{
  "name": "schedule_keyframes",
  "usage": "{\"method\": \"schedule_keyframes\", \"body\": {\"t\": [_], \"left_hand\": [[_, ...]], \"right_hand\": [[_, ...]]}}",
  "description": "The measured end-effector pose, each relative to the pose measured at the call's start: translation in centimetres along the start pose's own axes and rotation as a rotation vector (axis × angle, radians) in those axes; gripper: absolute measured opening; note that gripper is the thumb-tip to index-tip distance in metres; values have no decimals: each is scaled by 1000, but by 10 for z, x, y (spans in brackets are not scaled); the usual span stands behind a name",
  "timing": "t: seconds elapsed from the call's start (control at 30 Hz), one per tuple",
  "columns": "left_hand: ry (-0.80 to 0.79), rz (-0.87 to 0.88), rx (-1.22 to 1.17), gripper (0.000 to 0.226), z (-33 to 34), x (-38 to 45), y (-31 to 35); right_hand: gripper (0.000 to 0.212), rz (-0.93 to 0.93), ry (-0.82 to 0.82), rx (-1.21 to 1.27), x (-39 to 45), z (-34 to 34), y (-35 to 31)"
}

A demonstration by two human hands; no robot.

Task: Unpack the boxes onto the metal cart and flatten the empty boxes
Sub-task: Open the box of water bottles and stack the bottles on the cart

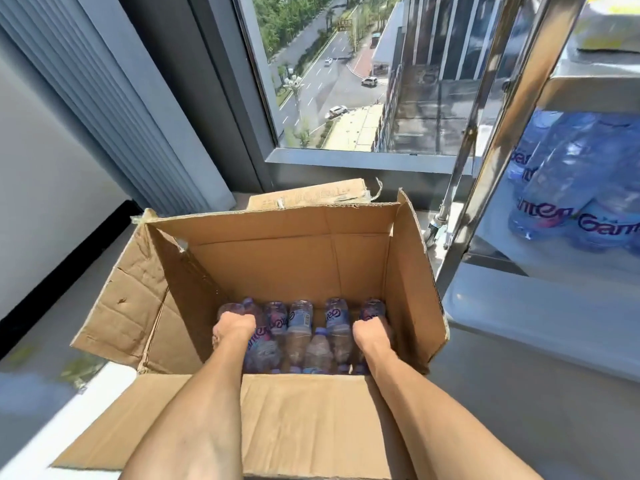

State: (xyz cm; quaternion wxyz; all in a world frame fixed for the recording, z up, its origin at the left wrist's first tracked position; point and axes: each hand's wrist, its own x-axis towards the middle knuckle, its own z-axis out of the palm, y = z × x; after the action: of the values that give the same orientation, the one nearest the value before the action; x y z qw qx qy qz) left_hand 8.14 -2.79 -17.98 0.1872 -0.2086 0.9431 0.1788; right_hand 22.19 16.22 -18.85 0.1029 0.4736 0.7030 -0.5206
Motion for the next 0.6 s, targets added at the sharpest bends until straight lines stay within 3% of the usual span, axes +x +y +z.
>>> {"method": "schedule_keyframes", "body": {"t": [0.27,0.37,0.6], "left_hand": [[-189,136,616,54,41,27,40],[-239,155,681,64,48,42,37],[-148,157,663,70,48,35,29]], "right_hand": [[36,-22,122,-164,17,13,-2],[43,-53,103,-237,21,17,-3],[41,-208,-5,-608,17,28,1]]}}
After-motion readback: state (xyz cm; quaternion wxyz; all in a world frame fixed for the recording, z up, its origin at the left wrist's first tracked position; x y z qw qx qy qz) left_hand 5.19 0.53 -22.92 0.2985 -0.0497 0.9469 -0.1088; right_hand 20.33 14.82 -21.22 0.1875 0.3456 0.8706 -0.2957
